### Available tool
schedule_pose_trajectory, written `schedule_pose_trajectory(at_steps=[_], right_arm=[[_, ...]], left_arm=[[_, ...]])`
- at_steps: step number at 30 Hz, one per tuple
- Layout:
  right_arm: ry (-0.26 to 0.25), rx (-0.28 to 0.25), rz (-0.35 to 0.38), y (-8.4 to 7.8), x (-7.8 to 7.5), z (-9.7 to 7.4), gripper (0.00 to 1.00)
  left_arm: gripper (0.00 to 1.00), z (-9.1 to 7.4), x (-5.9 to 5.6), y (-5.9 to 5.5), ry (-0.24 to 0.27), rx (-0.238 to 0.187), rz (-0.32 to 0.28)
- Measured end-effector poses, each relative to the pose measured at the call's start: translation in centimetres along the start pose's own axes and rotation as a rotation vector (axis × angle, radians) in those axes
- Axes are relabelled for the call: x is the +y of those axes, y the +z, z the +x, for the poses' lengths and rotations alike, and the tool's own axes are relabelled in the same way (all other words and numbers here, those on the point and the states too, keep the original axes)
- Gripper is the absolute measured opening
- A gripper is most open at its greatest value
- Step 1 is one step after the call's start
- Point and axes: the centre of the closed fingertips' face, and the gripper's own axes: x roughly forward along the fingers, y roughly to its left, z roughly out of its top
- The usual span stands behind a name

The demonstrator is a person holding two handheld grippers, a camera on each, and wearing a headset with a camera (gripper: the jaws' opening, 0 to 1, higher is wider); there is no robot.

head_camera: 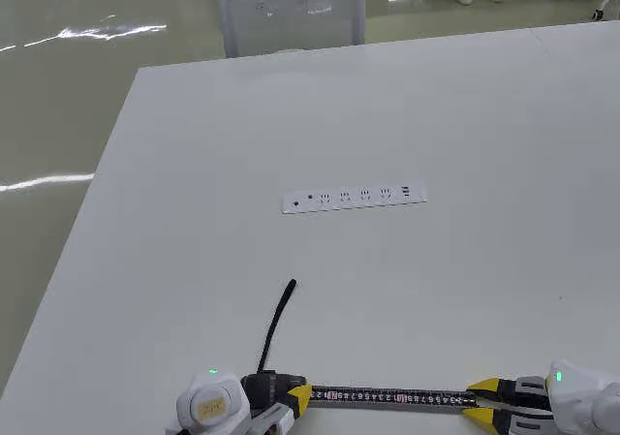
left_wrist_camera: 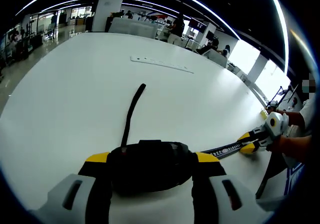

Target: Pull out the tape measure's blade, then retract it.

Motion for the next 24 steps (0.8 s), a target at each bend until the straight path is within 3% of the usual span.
schedule_pose_trajectory(at_steps=[24], right_arm=[[0.003, 0.013, -0.050, -0.01, 0.07, 0.09, 0.13]], left_arm=[[0.59, -0.09, 0.07, -0.09, 0.014, 0.014, -0.012]])
